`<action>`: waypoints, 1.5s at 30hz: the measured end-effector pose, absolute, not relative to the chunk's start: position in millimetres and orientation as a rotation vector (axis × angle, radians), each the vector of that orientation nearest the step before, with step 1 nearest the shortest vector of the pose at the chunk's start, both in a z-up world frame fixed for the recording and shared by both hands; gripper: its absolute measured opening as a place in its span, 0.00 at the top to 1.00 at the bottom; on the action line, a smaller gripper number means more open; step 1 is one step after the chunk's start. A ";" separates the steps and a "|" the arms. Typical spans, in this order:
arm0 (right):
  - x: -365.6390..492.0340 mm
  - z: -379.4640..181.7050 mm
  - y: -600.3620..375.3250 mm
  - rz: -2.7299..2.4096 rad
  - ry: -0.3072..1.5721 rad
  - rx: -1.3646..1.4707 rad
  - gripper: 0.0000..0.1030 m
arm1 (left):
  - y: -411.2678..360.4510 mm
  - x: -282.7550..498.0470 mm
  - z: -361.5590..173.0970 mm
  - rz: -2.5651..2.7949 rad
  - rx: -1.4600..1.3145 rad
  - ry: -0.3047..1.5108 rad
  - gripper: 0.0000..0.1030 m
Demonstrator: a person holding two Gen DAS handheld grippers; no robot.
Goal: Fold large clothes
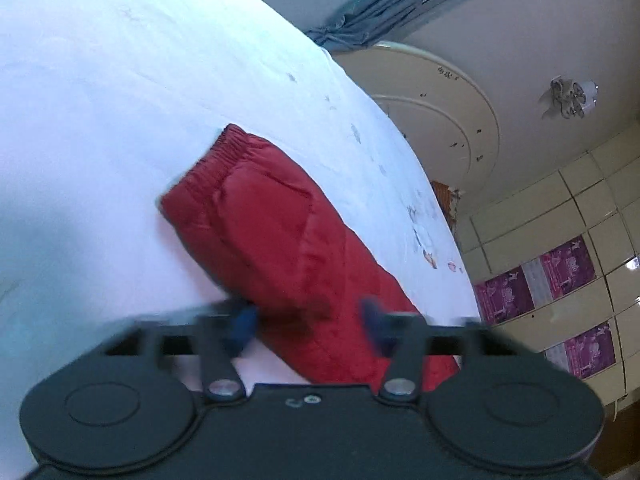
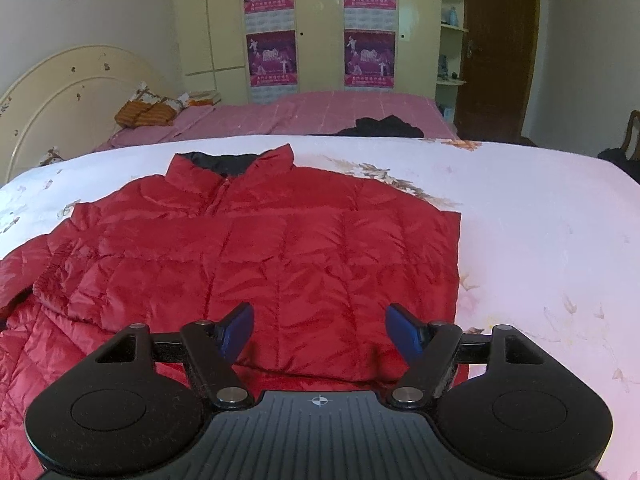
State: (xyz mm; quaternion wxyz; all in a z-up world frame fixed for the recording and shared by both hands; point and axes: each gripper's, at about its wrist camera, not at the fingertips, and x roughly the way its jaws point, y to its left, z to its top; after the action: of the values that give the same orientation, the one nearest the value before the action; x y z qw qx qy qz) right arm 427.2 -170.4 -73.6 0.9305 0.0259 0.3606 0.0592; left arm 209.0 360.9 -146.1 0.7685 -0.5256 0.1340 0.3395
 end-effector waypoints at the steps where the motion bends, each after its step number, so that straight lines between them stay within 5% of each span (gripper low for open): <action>1: 427.5 -73.2 -170.3 0.119 0.738 0.051 0.29 | 367.1 212.9 -146.8 0.725 -1.145 0.302 0.92; 8: 429.9 -73.5 -177.4 0.086 0.745 0.068 0.29 | 341.2 260.7 -89.7 0.517 -0.858 0.272 0.92; 15: 427.8 -68.5 -193.3 0.033 0.728 0.126 0.29 | 236.2 369.0 -58.1 0.196 -0.500 0.472 0.92; 29: 412.5 -55.8 -236.7 -0.028 0.714 0.259 0.29 | 33.4 455.5 -95.8 -0.251 -0.161 0.718 0.95; 37: 401.2 -56.9 -263.4 -0.073 0.725 0.293 0.29 | -6.8 470.4 -123.9 -0.383 -0.127 0.810 0.95; 43: 399.7 -50.4 -270.4 -0.040 0.710 0.352 0.29 | -19.8 479.4 -124.6 -0.400 -0.116 0.831 0.59; 45: 405.2 -49.9 -267.1 -0.001 0.714 0.395 0.29 | -1.7 472.4 -111.7 -0.365 -0.107 0.779 0.55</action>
State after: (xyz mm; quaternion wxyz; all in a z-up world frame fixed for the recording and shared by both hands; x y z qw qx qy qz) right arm 405.2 -267.1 -49.9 0.9179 0.1922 0.3471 -0.0007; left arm 472.4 -1.7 -111.7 0.9076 -0.0519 0.3772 -0.1766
